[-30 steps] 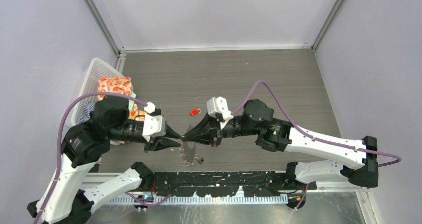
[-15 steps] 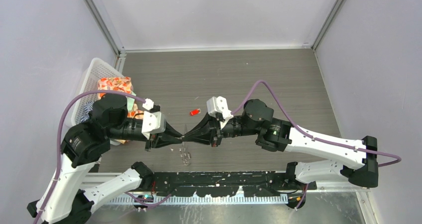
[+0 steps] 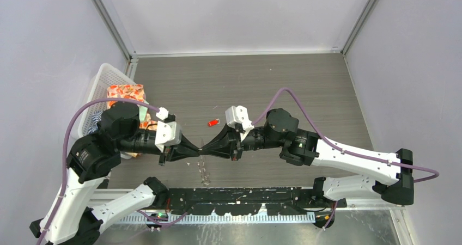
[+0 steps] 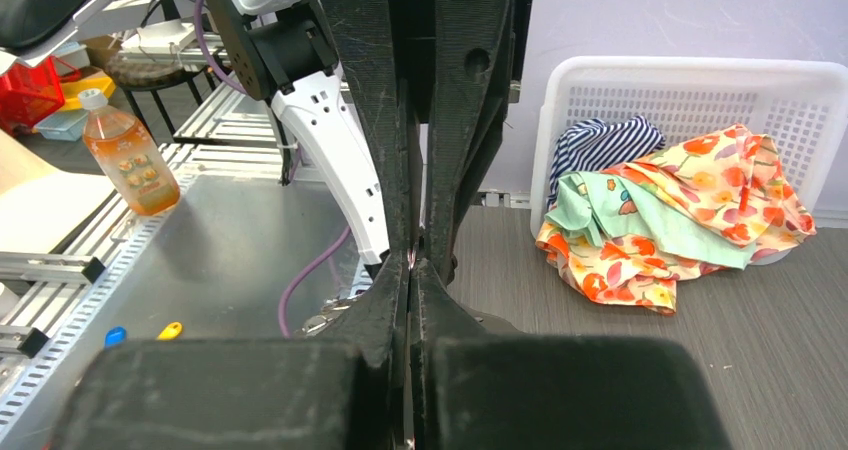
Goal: Put the keys on the keyring
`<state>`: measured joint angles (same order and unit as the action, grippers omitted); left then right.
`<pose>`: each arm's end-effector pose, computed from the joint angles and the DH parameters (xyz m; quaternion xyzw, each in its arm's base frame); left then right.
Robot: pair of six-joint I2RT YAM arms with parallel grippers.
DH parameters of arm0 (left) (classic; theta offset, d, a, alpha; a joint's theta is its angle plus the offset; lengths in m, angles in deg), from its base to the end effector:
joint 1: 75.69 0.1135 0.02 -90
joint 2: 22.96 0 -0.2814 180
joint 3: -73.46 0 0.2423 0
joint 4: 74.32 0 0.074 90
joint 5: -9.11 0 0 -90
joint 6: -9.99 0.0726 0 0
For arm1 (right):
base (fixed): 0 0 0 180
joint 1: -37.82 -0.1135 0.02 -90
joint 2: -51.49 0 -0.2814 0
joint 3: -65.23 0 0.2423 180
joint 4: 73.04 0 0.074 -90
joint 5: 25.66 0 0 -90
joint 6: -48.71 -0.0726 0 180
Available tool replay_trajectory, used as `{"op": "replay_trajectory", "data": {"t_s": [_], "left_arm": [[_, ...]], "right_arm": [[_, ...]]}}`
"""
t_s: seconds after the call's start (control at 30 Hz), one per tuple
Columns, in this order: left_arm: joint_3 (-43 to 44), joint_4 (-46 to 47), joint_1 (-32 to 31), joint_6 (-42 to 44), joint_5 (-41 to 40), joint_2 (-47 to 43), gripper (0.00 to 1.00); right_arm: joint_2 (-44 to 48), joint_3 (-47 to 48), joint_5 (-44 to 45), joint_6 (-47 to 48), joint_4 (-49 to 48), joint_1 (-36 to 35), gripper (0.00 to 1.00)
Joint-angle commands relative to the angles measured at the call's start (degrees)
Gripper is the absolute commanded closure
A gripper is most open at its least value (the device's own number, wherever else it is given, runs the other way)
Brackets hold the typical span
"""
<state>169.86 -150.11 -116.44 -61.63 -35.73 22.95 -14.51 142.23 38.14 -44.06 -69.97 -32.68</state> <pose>0.0357 -0.0988 0.4491 0.5636 0.5771 -0.4141 0.4218 0.0637 0.2758 0.4360 -0.4983 0.4357 0.5578 0.5008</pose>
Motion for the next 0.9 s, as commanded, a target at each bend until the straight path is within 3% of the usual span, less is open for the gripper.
{"op": "replay_trajectory", "data": {"t_s": [0.0,0.1,0.27,0.3,0.37,0.5,0.63,0.87], "left_arm": [[0.3,1.86,0.06,-0.02,0.76,0.41,0.92],[-0.37,2.7,0.05,-1.06,0.51,0.28,0.99],[-1.51,4.92,0.06,-4.57,-0.65,0.07,0.99],[-1.73,5.31,0.06,-5.43,-1.03,-0.02,0.99],[-2.07,5.4,0.06,-6.3,-1.35,-0.11,1.0],[-2.71,5.33,0.06,-6.42,-2.15,-0.36,0.99],[-2.48,5.11,0.06,-0.94,-3.75,-0.89,1.0],[-3.2,4.59,0.06,17.23,-6.35,-3.79,0.99]], "right_arm": [[0.43,1.87,0.5,-0.22,-2.88,0.02,0.99],[0.28,1.94,0.61,-0.22,-2.86,-0.01,0.99],[-0.09,2.37,0.78,-0.42,-2.46,-0.18,0.99],[-0.02,2.38,1.04,-0.65,-2.37,-0.23,0.96],[0.53,2.39,1.82,-0.72,-1.92,-0.19,0.82],[2.96,2.08,4.5,0.6,-0.02,-0.17,0.67],[5.35,2.44,7.26,2.41,4.12,-0.23,0.55],[10.0,3.0,13.81,6.91,10.34,-0.23,0.45]]}}
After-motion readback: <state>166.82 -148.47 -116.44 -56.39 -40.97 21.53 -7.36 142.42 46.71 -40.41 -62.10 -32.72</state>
